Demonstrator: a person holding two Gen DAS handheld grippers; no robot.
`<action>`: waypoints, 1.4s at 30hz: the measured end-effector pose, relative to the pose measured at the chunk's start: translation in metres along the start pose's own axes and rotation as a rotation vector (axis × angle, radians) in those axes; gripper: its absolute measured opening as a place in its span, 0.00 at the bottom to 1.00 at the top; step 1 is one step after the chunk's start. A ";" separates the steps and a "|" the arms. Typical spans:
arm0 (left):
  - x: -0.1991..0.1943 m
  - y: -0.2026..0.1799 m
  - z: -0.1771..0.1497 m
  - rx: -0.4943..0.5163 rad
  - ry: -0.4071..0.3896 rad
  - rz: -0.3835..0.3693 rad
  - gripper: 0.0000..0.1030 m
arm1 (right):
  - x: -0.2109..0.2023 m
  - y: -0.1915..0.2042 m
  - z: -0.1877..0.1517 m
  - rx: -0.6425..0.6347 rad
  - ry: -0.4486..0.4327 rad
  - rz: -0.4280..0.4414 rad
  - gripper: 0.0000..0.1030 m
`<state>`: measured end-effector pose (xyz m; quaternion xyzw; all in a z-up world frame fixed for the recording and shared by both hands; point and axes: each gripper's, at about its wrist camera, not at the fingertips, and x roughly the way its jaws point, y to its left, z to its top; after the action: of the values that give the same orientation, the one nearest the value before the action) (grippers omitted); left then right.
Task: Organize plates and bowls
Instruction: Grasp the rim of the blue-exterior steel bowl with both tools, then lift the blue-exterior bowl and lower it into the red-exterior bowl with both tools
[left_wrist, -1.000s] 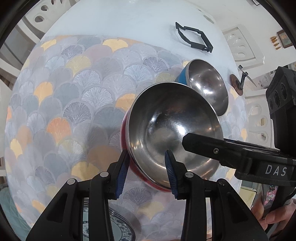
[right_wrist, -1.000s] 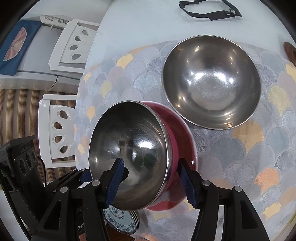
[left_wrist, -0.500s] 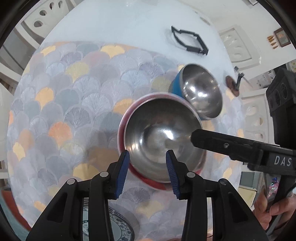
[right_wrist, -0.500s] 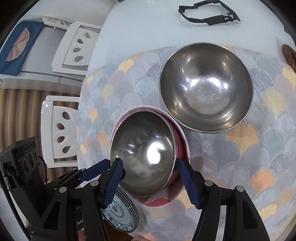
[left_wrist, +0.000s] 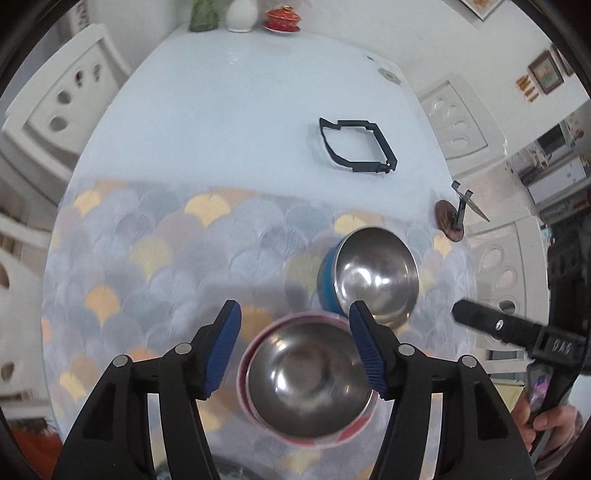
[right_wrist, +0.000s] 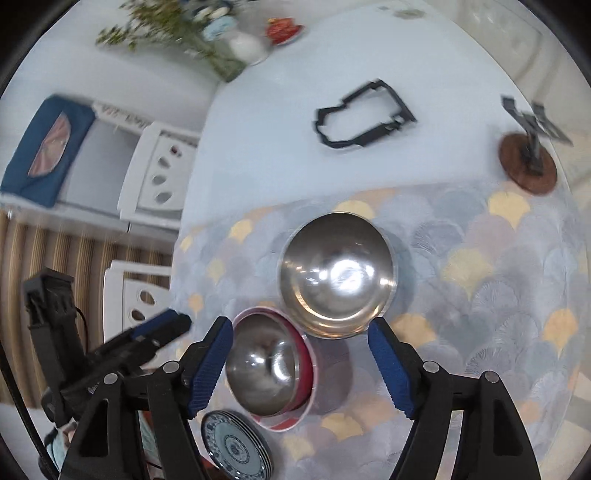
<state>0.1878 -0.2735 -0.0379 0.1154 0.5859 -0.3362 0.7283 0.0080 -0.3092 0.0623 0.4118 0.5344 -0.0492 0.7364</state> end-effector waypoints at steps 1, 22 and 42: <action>0.007 -0.005 0.005 0.014 0.011 0.001 0.57 | 0.004 -0.006 0.001 0.023 0.005 0.006 0.71; 0.133 -0.044 0.023 0.108 0.263 -0.016 0.56 | 0.088 -0.078 0.028 0.197 0.090 0.023 0.71; 0.151 -0.047 0.021 0.133 0.275 -0.054 0.26 | 0.093 -0.066 0.036 0.111 0.008 -0.101 0.44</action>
<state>0.1878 -0.3738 -0.1621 0.1926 0.6593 -0.3748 0.6227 0.0405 -0.3413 -0.0482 0.4248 0.5541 -0.1143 0.7067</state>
